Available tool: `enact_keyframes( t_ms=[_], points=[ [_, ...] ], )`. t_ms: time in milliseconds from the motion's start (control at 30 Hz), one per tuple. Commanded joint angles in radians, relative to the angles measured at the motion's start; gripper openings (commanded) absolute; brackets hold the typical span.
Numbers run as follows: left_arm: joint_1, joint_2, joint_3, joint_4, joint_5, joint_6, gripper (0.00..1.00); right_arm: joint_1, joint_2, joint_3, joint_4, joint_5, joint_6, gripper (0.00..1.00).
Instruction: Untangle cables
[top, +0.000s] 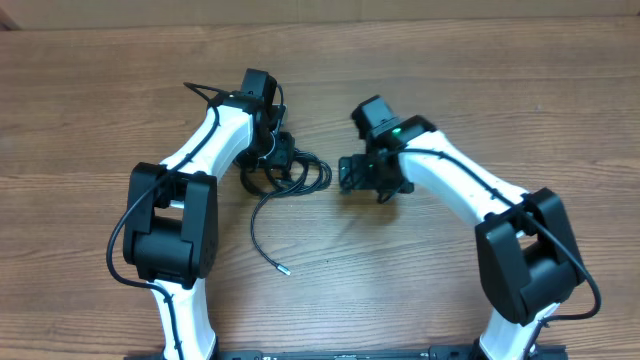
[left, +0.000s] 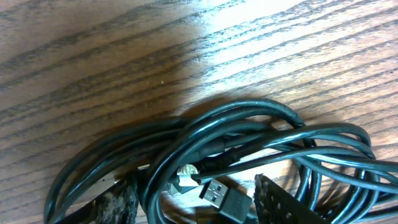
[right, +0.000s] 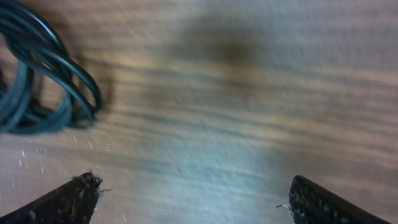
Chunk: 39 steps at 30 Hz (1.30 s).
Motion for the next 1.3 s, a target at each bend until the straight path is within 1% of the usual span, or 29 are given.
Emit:
enact_keyframes(
  t_ms=[0,100,167,233,367,467,500,700,900,1000,1167,1267],
  points=[
    [-0.002,0.061,-0.017,0.017,0.016,0.026,0.6,0.047,0.018,0.013,0.046,0.176,0.027,0.96],
    [-0.005,0.061,-0.017,0.016,0.062,0.068,0.61,0.076,0.036,0.012,0.099,0.256,0.026,0.96],
    [-0.012,0.061,-0.017,0.016,0.144,0.111,0.62,0.085,0.055,0.012,0.119,0.275,0.023,0.97],
    [-0.019,0.061,-0.017,0.015,0.177,0.126,0.63,0.085,0.074,0.012,0.121,0.274,0.023,0.97],
    [-0.039,0.061,-0.017,0.018,0.17,0.126,0.63,0.085,0.119,0.012,0.104,0.267,0.018,1.0],
    [-0.056,0.061,-0.017,0.024,0.169,0.13,0.63,0.085,0.137,0.011,0.101,0.225,-0.055,1.0],
    [-0.061,0.061,-0.017,0.024,0.169,0.137,0.64,0.085,0.137,0.011,0.097,0.229,-0.055,1.0],
    [-0.08,0.061,-0.017,0.038,0.167,0.144,0.64,0.085,0.086,0.06,0.041,0.222,-0.048,1.0],
    [-0.08,0.061,-0.017,0.039,0.157,0.144,0.64,0.085,0.054,0.074,0.058,0.127,-0.083,1.0],
    [-0.08,0.061,-0.017,0.037,0.113,0.141,0.65,0.087,0.055,0.066,0.063,0.092,-0.084,1.0],
    [-0.08,0.061,-0.017,0.033,0.048,0.132,0.65,0.088,0.057,0.065,0.065,-0.028,-0.17,1.0],
    [-0.08,0.061,-0.017,0.034,0.038,0.121,0.65,0.088,0.057,0.065,0.08,-0.032,-0.169,1.0]
  ],
)
